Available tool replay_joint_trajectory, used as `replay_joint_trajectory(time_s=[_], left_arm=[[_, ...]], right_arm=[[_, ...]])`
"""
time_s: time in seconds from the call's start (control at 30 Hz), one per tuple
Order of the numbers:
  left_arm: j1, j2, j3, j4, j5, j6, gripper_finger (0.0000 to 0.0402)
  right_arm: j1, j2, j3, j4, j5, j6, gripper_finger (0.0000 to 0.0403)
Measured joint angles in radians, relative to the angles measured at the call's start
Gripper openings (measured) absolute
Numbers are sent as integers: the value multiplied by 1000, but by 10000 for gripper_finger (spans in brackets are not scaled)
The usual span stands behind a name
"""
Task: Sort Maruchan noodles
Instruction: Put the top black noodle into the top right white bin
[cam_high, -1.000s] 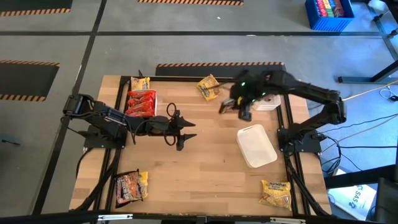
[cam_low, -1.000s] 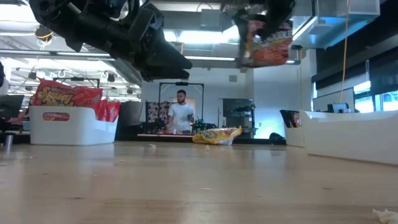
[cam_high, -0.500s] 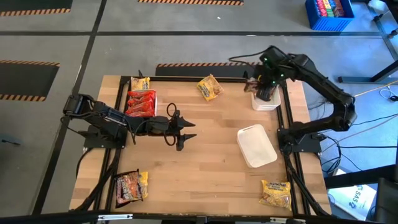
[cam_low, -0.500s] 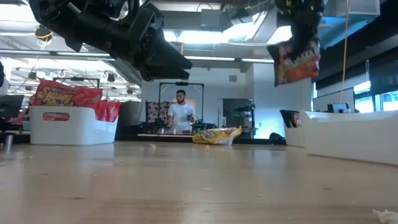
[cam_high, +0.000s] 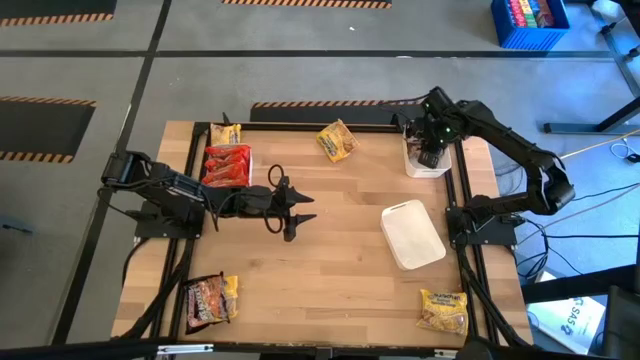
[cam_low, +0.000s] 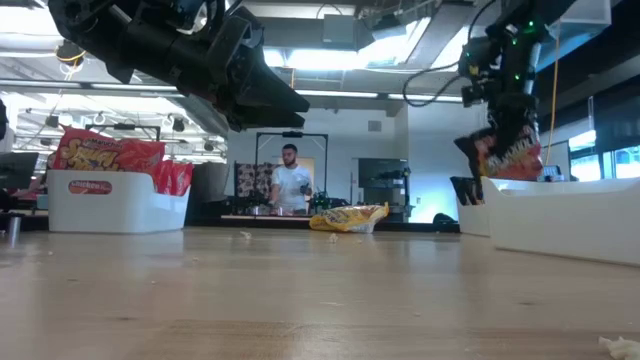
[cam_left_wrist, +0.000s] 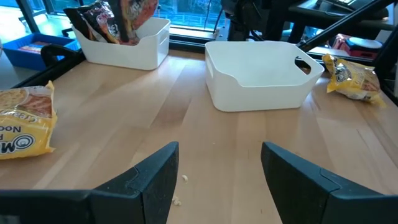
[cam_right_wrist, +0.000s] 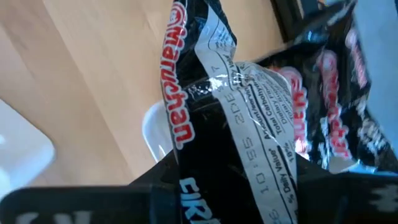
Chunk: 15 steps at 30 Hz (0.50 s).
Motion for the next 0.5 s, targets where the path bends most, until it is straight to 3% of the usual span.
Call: replay_joint_trajectory(time_s=[0.17,0.5], left_arm=[[0,0,0,0,0,0,224],[0,0,0,0,4,0,224]], right_arm=[[-32,0,-55,24,17,-32,114],[-70,0,-218,253,-35,-84,115]])
